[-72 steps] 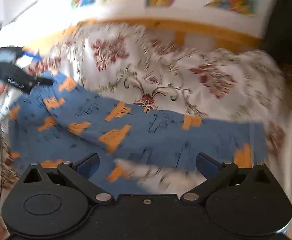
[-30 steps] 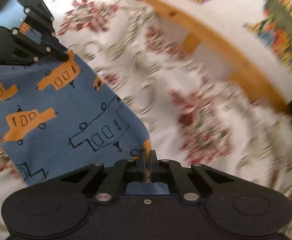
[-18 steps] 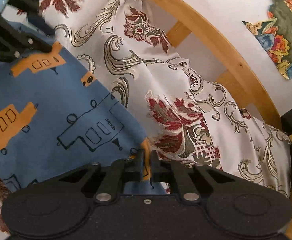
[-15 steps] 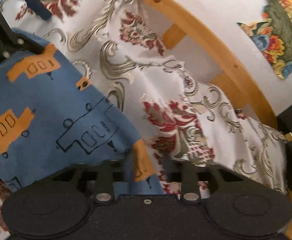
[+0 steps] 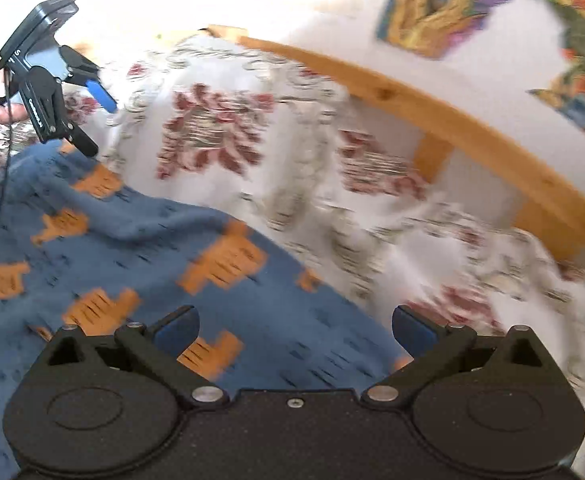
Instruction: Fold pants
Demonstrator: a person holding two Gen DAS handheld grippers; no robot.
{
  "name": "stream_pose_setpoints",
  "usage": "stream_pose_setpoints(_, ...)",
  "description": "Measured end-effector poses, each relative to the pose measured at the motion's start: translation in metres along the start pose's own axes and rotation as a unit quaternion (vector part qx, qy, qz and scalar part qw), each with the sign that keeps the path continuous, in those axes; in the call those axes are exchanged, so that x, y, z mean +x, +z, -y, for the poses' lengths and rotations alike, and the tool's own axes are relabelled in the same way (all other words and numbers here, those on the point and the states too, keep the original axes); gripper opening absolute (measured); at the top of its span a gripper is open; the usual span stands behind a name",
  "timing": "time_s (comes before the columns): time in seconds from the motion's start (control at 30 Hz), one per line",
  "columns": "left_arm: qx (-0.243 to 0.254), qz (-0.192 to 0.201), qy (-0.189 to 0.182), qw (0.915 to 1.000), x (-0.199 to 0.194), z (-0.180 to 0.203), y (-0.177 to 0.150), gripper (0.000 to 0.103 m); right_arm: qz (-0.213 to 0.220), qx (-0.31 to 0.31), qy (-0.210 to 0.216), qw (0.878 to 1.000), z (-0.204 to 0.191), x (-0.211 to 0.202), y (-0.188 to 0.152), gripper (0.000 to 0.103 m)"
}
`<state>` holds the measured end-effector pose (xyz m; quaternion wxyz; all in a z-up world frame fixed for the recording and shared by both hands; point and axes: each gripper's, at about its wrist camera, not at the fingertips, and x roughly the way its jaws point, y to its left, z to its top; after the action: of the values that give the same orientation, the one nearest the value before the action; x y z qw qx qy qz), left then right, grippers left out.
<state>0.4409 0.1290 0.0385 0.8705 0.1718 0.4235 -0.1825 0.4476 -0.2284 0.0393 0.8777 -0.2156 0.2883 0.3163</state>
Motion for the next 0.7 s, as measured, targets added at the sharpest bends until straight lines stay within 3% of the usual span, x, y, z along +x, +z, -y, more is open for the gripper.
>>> stream_pose_setpoints(0.1, 0.042, -0.02, -0.008, 0.9989, 0.004, 0.009, -0.001, 0.102, -0.018, -0.045, 0.015, 0.999, -0.014, 0.02, 0.019, 0.102)
stream_pose_setpoints(0.27, 0.089, -0.044, 0.018, 0.9949, 0.017, 0.021, -0.005, 0.096, -0.061, -0.064, 0.012, 0.996, -0.018, 0.053, 0.047, 0.102)
stream_pose_setpoints(0.33, 0.076, -0.044, 0.012, 0.9961, 0.018, 0.018, -0.007, 0.089, -0.079, -0.082, 0.016, 0.993, -0.02, 0.067, 0.058, 0.102)
stream_pose_setpoints(0.47, 0.072, -0.035, -0.036, 0.9961, 0.008, 0.012, -0.007, 0.077, -0.106, -0.118, 0.03, 0.987, -0.021, 0.091, 0.074, 0.093)
stream_pose_setpoints(0.57, 0.078, -0.039, -0.047, 0.9951, 0.009, 0.013, -0.006, 0.061, -0.118, -0.139, 0.028, 0.983, -0.02, 0.104, 0.077, 0.082)
stream_pose_setpoints(0.63, 0.08, -0.052, -0.05, 0.9942, 0.012, 0.015, -0.004, 0.044, -0.127, -0.154, 0.021, 0.98, -0.022, 0.11, 0.076, 0.076)
stream_pose_setpoints(0.7, 0.081, -0.059, -0.059, 0.9932, 0.013, 0.016, -0.003, 0.039, -0.129, -0.156, 0.021, 0.979, -0.023, 0.112, 0.074, 0.066)
